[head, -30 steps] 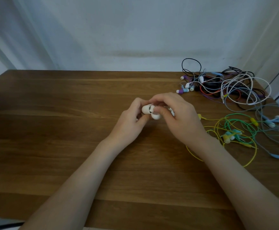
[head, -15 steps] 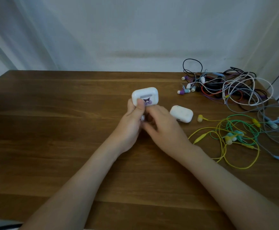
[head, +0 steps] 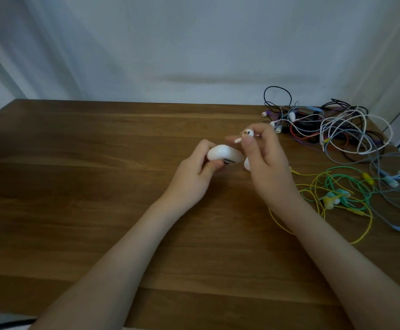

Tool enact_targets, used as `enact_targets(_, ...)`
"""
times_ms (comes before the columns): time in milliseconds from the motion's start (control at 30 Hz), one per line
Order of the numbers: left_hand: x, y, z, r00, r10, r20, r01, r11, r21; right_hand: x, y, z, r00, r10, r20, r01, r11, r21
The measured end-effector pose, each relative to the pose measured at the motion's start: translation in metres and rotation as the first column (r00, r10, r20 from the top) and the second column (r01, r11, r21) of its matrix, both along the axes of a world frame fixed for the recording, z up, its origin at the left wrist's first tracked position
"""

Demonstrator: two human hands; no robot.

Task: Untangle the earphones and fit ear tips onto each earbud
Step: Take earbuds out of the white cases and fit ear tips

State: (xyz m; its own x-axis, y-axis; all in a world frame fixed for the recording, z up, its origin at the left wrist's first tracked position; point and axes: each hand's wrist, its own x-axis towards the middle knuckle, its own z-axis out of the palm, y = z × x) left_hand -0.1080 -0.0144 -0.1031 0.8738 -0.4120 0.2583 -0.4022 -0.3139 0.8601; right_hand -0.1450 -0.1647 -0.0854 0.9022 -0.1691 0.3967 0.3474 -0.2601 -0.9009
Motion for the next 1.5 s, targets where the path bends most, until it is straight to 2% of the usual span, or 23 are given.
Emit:
enact_targets(100, 0.0, 0.002, 0.0, 0.999, 0.05, 0.003, -0.05, 0.998, -0.044, -0.005, 0.005, -0.001, 0.997, 0.067, 0.042, -0.064, 0.994, -0.083)
enact_targets(200, -0.002, 0.003, 0.005, 0.995, 0.096, -0.019, -0.097, 0.991, -0.089, -0.006, 0.005, 0.0, 0.992, -0.017, 0.124, 0.019, 1.0, -0.013)
enact_targets(267, -0.001, 0.003, 0.005, 0.994, 0.109, -0.024, -0.111, 0.985, -0.131, -0.006, 0.005, 0.0, 0.991, -0.056, 0.121, 0.056, 0.998, 0.005)
enact_targets(433, -0.001, -0.001, 0.003, 0.996, -0.002, -0.092, -0.018, 0.976, -0.217, -0.003, -0.001, 0.005, 0.993, -0.116, 0.038, 0.115, 0.993, 0.018)
enact_targets(600, -0.002, -0.001, 0.005, 0.991, -0.035, -0.127, 0.011, 0.983, -0.186, 0.0, -0.01, 0.007, 0.988, -0.111, -0.103, 0.113, 0.994, 0.012)
enact_targets(733, -0.002, -0.001, 0.005, 0.991, -0.017, -0.134, -0.01, 0.979, -0.203, 0.0, -0.009, 0.006, 0.981, -0.169, -0.094, 0.165, 0.985, -0.051)
enact_targets(967, -0.003, 0.0, 0.005, 0.991, -0.021, -0.129, -0.006, 0.979, -0.205, -0.003, -0.006, 0.006, 0.985, -0.134, -0.104, 0.125, 0.988, -0.089)
enact_targets(1200, -0.007, -0.001, 0.006, 0.999, -0.012, -0.041, 0.003, 0.978, -0.206, 0.0, -0.007, 0.002, 0.965, -0.243, -0.103, 0.214, 0.948, -0.235)
enact_targets(1500, -0.008, -0.003, 0.005, 1.0, -0.013, -0.022, 0.008, 0.974, -0.226, 0.001, -0.005, 0.0, 0.976, -0.201, -0.085, 0.175, 0.954, -0.245)
